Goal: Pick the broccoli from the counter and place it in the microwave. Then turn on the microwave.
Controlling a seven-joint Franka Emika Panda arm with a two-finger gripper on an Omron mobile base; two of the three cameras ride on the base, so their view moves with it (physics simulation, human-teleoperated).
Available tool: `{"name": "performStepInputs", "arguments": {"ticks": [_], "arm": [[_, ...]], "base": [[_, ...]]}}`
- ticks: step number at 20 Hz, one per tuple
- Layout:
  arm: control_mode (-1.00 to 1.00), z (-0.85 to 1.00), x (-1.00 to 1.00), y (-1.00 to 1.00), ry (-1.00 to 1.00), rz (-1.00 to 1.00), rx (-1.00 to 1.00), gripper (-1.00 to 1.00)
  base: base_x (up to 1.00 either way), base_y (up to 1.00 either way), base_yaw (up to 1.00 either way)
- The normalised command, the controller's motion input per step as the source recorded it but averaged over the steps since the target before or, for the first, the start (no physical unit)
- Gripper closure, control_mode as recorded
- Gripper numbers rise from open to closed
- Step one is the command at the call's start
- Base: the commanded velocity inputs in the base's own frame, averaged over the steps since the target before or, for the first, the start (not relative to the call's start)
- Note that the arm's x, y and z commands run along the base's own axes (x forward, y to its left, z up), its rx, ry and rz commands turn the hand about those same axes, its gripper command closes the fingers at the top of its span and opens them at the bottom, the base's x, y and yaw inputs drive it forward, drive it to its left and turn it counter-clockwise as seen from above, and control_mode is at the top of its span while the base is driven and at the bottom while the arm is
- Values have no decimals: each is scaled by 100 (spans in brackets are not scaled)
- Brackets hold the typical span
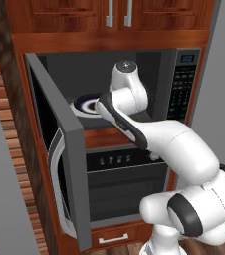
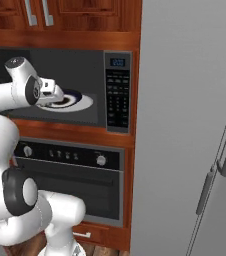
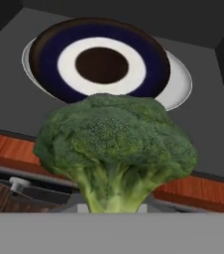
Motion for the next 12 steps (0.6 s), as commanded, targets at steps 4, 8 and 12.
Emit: {"name": "performStepInputs", "arguments": {"ticks": [4, 8, 12], "arm": [[-100, -13, 41, 15, 0, 0, 0, 100], [-100, -15, 43, 12, 0, 0, 0, 100], [-100, -21, 41, 10, 0, 0, 0, 100]], "base": [[0, 0, 0], [0, 0, 0], [0, 0, 0]]}}
